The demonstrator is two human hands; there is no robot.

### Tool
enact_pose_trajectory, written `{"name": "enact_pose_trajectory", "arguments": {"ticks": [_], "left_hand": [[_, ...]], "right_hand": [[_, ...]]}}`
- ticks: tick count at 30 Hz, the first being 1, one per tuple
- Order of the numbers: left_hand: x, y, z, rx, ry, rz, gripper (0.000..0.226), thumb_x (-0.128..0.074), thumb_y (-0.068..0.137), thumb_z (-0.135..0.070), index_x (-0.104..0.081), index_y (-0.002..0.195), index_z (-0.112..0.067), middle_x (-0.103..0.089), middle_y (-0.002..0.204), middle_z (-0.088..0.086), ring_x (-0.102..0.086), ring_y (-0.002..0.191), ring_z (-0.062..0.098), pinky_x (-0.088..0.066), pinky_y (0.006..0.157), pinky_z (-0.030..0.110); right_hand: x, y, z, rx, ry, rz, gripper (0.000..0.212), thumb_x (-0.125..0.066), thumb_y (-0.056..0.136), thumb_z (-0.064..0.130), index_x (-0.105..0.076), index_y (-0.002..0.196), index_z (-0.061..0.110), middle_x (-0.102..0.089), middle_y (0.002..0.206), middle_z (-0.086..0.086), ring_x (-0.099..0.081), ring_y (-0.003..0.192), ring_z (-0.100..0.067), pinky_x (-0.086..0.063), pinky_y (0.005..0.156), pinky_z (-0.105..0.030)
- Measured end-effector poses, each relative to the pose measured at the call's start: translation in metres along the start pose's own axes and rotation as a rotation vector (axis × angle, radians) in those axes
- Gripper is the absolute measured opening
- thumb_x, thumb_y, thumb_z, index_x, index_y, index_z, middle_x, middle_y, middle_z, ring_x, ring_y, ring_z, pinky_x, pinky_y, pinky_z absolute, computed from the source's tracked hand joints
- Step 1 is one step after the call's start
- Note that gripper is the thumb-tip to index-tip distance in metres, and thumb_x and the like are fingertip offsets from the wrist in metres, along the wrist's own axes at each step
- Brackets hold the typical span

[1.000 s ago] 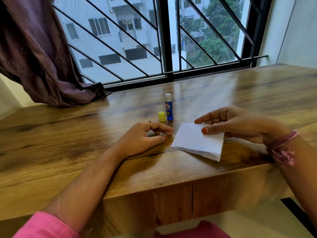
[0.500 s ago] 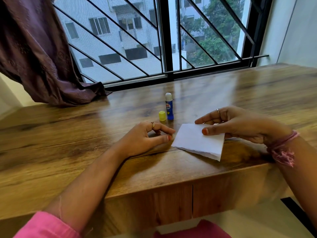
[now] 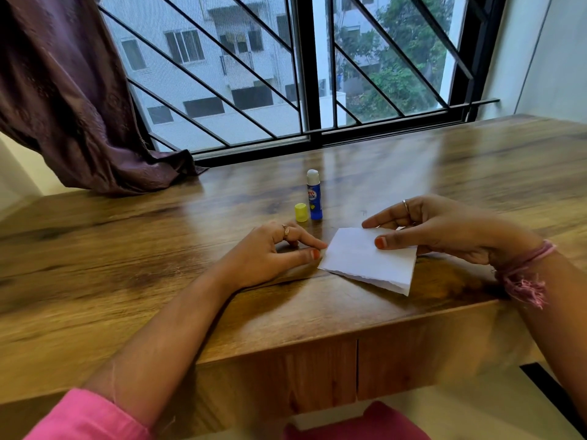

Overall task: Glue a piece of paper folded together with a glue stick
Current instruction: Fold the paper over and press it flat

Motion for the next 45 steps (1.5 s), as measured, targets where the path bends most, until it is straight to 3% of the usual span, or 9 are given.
{"name": "enact_pose_trajectory", "arguments": {"ticks": [6,12,16,30,36,45], "left_hand": [[-0.0007,0.0009,-0.0006,-0.019,0.005,-0.003,0.018,-0.066,0.087,-0.025,-0.072,0.104,-0.029,-0.064,0.102,-0.012,-0.058,0.1,0.003,-0.041,0.088,0.01],[-0.0014,0.0015,-0.0006,-0.017,0.029,-0.005,0.02,-0.064,0.088,-0.027,-0.071,0.106,-0.033,-0.062,0.105,-0.012,-0.056,0.104,0.003,-0.043,0.095,0.026],[-0.0025,0.0016,-0.0005,-0.018,0.047,0.006,0.02,-0.063,0.089,-0.028,-0.07,0.107,-0.032,-0.06,0.106,-0.013,-0.054,0.103,0.0,-0.04,0.09,0.018],[-0.0015,0.0017,-0.002,-0.043,0.045,-0.023,0.021,-0.068,0.084,-0.03,-0.072,0.104,-0.028,-0.062,0.105,-0.01,-0.058,0.102,0.004,-0.045,0.094,0.025],[-0.0017,0.0027,0.0,-0.03,0.031,-0.021,0.019,-0.067,0.086,-0.027,-0.072,0.104,-0.03,-0.062,0.104,-0.012,-0.058,0.101,0.002,-0.044,0.091,0.017],[-0.0017,0.0023,-0.0016,-0.031,0.049,-0.015,0.02,-0.067,0.086,-0.029,-0.072,0.105,-0.026,-0.061,0.104,-0.011,-0.056,0.099,0.0,-0.04,0.084,0.006]], "right_hand": [[-0.0002,-0.0001,0.0009,0.011,0.003,-0.007,0.048,-0.073,0.065,0.019,-0.066,0.113,0.016,-0.075,0.1,-0.007,-0.072,0.087,-0.016,-0.058,0.068,-0.022],[0.0004,0.0007,0.0004,0.019,-0.028,-0.019,0.05,-0.074,0.064,0.022,-0.066,0.113,0.018,-0.074,0.103,-0.007,-0.071,0.091,-0.019,-0.059,0.074,-0.025],[0.0007,0.0009,0.0008,0.023,-0.05,-0.02,0.051,-0.075,0.063,0.026,-0.066,0.112,0.02,-0.074,0.103,-0.007,-0.07,0.093,-0.02,-0.059,0.078,-0.029],[-0.0007,0.0007,0.0025,0.042,-0.047,-0.006,0.051,-0.073,0.064,0.023,-0.065,0.114,0.016,-0.074,0.1,-0.007,-0.071,0.084,-0.014,-0.057,0.068,-0.02],[-0.0002,0.0009,0.0023,0.052,-0.067,-0.009,0.051,-0.074,0.062,0.025,-0.066,0.112,0.017,-0.074,0.101,-0.006,-0.071,0.088,-0.018,-0.059,0.075,-0.028],[-0.0004,0.0008,0.0022,0.054,-0.047,-0.008,0.051,-0.073,0.064,0.022,-0.066,0.113,0.015,-0.074,0.103,-0.007,-0.071,0.092,-0.019,-0.059,0.074,-0.025]]}}
Point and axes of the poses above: each hand's wrist, its own y-axis towards the middle knuckle, its own x-axis out of the back of the hand, z = x × y, the point moved 8 cm from there along y, towards the middle knuckle
